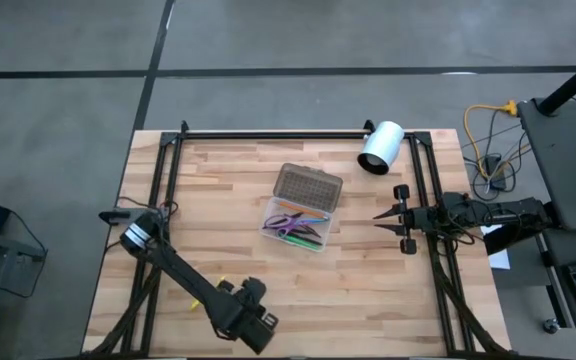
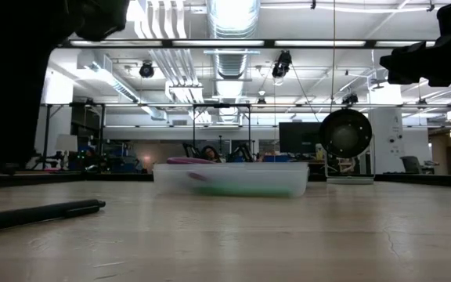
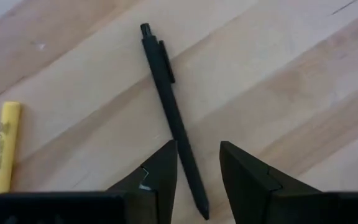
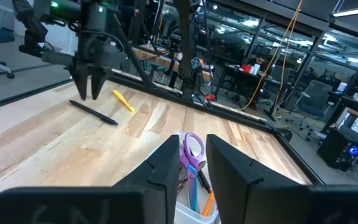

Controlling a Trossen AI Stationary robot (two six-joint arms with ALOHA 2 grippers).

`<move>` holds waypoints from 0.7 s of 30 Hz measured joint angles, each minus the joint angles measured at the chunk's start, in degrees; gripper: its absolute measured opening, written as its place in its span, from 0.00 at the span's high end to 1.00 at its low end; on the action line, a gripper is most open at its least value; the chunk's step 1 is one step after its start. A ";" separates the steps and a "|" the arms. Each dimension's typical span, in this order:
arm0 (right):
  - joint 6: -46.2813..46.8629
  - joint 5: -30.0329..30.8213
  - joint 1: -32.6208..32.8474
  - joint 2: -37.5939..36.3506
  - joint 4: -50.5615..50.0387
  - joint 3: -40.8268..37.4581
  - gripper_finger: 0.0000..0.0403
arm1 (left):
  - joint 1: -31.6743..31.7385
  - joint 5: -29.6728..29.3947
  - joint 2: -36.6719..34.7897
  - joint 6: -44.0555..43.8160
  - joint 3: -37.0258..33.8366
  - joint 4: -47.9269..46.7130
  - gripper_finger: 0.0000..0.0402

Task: Pick & place school supplies into a supply box
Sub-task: Put the black pen into the supply box

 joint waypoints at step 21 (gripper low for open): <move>0.00 0.00 0.00 0.00 -0.01 0.01 0.80 | 2.54 3.51 0.53 0.46 -4.42 3.87 0.74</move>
